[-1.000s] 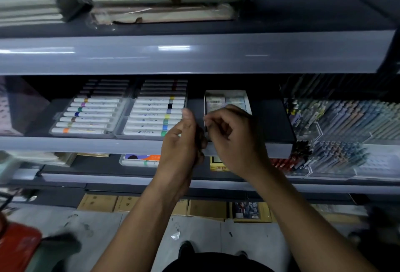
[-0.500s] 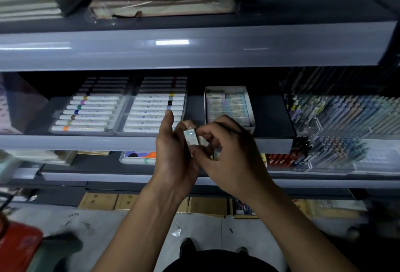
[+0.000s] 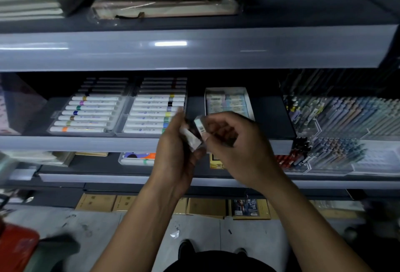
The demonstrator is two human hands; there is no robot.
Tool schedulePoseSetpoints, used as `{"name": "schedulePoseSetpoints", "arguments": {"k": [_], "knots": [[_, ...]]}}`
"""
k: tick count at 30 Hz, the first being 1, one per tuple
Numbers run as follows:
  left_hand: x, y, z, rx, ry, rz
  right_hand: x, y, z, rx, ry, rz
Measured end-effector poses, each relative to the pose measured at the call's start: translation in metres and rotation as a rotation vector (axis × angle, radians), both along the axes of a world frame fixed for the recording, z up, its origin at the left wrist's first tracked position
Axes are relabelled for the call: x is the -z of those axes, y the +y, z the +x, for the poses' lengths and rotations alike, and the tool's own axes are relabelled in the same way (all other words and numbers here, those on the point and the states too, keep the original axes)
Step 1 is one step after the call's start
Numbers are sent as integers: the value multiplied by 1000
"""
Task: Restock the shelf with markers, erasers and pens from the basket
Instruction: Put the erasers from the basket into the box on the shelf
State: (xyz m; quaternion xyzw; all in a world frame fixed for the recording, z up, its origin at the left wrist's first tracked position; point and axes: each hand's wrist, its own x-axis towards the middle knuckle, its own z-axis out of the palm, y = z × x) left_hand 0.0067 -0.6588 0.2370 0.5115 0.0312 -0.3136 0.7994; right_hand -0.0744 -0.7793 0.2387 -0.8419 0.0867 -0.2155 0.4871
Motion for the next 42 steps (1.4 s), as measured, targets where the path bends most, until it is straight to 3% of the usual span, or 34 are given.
{"name": "schedulePoseSetpoints", "arguments": {"k": [3, 6, 9, 12, 17, 25, 38, 42], "knots": [[12, 1, 8, -42, -173, 205, -1, -15, 3, 21, -9, 88], [19, 1, 13, -46, -267, 235, 0, -36, 11, 71, 20, 48], [23, 0, 15, 5, -428, 305, 3, -64, 23, 154, 78, -190], [28, -4, 18, 60, -733, 412, 2, -89, 39, 219, 141, -413], [35, -9, 20, 137, -1011, 599, 10, -112, 62, 208, 317, -582], [42, -9, 20, 147, -1056, 612, 17, -117, 80, 208, 319, -695], [43, -9, 21, 142, -1067, 612, 25, -109, 77, 316, 134, -761], [44, -9, 20, 151, -1055, 618, 25, -108, 78, 316, 173, -771]]}}
